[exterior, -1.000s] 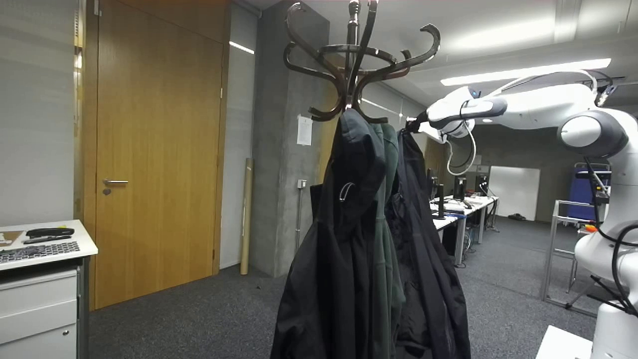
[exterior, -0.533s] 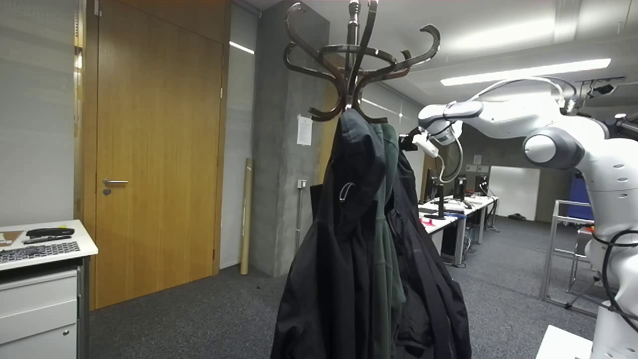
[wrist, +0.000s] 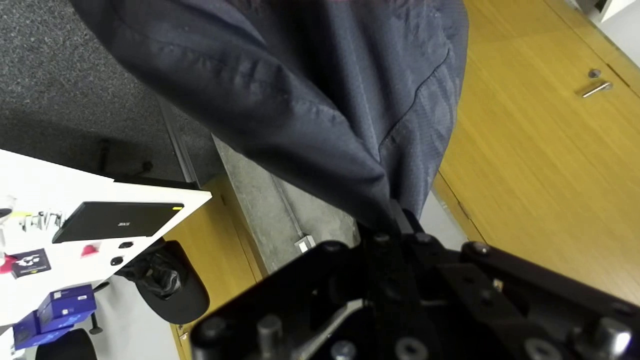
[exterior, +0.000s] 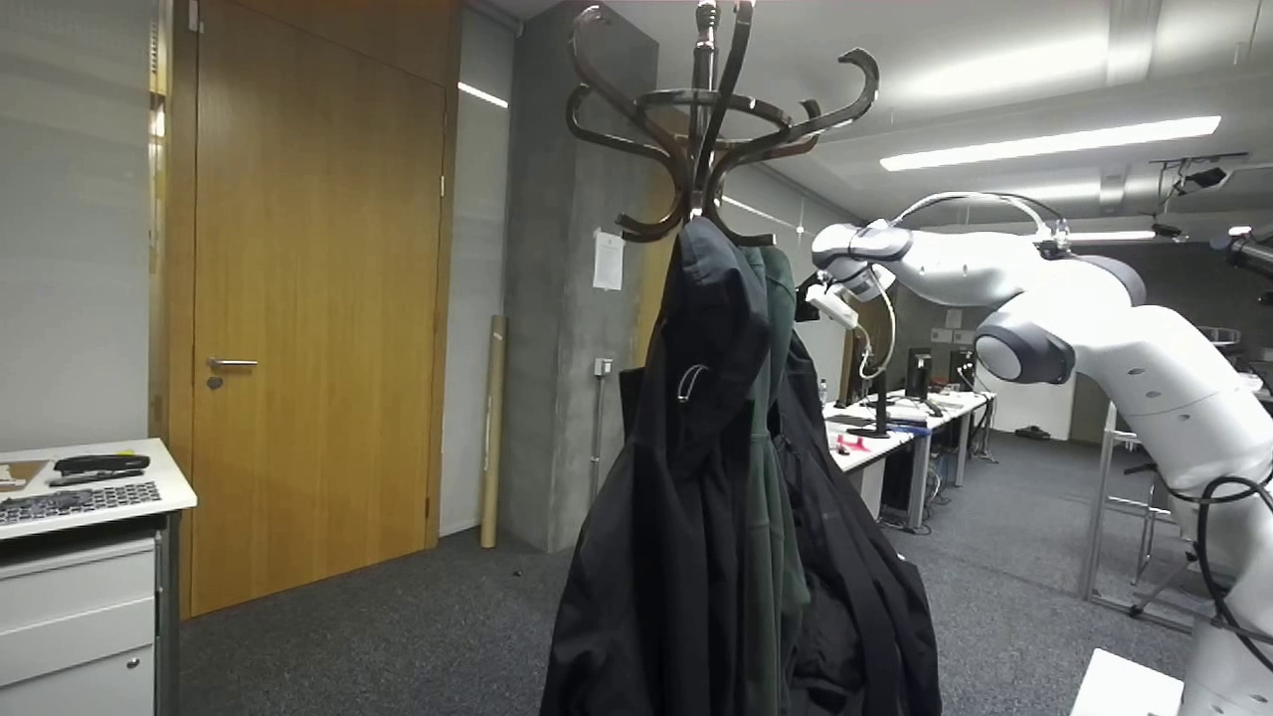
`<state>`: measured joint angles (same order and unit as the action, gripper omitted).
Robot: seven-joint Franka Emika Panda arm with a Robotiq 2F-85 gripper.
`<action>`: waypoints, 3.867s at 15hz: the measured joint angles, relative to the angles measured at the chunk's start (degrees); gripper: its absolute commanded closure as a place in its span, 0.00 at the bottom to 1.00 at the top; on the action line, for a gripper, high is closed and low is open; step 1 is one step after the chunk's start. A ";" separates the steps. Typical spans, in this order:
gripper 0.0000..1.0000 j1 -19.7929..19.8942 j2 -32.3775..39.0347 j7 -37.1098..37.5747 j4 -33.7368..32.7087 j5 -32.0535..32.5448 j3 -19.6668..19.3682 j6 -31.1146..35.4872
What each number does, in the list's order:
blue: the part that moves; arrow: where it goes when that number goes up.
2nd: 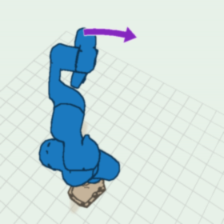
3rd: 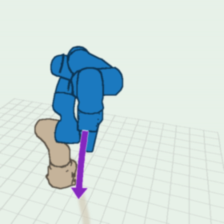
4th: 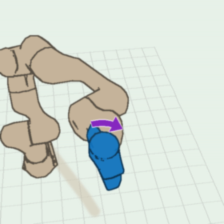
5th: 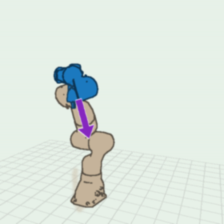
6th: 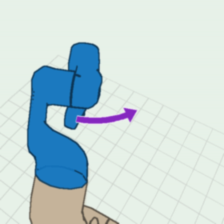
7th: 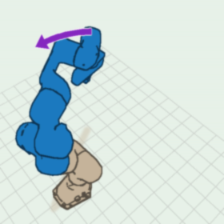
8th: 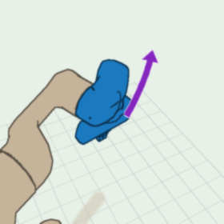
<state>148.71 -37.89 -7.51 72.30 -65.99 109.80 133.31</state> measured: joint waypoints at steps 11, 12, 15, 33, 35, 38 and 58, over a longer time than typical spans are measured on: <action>1.00 0.08 -8.50 -4.35 -1.46 -8.17 -8.29 -7.77; 1.00 0.08 -9.00 -5.19 -1.46 -8.48 -8.71 -8.19; 1.00 0.09 -10.42 -7.18 -1.45 -9.16 -9.56 -9.17; 0.73 0.17 -16.66 -15.11 -0.25 -9.85 -10.90 -10.77; 0.59 0.18 -17.28 -15.27 -0.19 -9.85 -11.14 -10.80; 0.37 0.18 -17.94 -15.38 -0.20 -9.88 -11.61 -10.80; 0.00 0.06 -14.92 -15.49 -4.26 -9.35 -16.44 -9.23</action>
<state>148.77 -52.81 -23.00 68.04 -75.35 93.35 124.09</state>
